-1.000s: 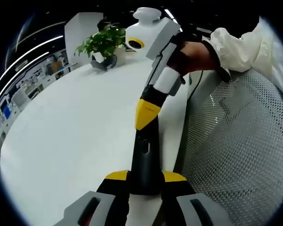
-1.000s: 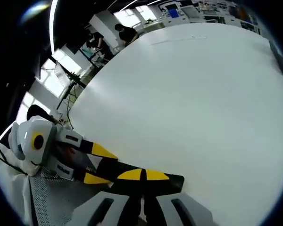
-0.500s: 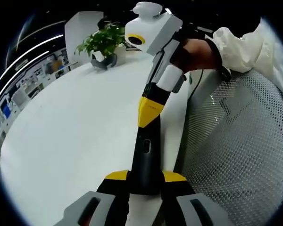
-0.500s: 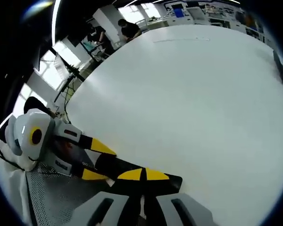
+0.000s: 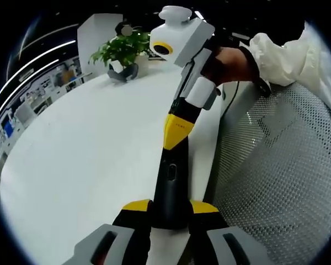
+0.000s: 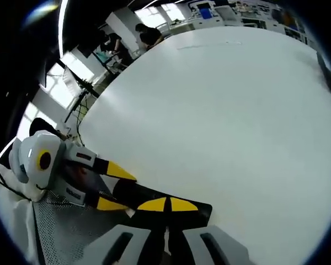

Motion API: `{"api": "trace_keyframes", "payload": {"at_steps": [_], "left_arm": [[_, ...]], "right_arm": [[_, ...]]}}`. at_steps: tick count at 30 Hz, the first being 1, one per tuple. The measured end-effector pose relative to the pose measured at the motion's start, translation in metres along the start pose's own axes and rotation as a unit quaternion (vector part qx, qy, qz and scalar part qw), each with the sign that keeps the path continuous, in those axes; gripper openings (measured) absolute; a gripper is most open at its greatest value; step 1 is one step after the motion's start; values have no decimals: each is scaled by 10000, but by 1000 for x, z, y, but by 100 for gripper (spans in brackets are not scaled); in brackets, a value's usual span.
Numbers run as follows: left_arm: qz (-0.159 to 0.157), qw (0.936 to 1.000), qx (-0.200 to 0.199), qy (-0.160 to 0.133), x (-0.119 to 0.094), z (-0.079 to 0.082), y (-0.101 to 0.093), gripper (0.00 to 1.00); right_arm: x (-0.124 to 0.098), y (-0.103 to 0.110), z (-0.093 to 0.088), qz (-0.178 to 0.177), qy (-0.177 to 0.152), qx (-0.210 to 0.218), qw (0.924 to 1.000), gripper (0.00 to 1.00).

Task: Press the specified remote control buttons in sequence, fully releasing each button before pressing the next.

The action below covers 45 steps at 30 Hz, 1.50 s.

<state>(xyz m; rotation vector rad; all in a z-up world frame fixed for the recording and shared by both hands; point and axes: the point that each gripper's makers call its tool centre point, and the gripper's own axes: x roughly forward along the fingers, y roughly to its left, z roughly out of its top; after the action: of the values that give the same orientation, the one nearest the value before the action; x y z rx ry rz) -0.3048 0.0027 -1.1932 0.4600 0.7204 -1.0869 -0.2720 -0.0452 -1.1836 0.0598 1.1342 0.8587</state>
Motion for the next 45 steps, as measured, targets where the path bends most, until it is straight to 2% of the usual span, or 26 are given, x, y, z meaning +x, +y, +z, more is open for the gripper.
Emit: {"api": "trace_keyframes", "payload": {"at_steps": [6,14,19,29,35,45], "left_arm": [[-12,10000,13,-25,0,0,0,25],[-10,10000,22,-21,0,0,0,25],[-11,10000,21,-14,0,0,-1,25],[-11,10000,17,-15,0,0,-1,25],[-9,10000,16,-13,0,0,-1,25],[-11,10000,7,-15,0,0,-1,25]], "right_arm": [[1,-1,-1,-112,46,-157,9998,0],[-1,0,0,-79,-30,-72,9999,0],[0,2,0,-248,73,-358,9990,0],[-1,10,-6,-40,242,-243,9994,0],[0,13,-10,-65,399,-274,9988,0],[0,12,-11,-56,445,-253,9987,0]]}}
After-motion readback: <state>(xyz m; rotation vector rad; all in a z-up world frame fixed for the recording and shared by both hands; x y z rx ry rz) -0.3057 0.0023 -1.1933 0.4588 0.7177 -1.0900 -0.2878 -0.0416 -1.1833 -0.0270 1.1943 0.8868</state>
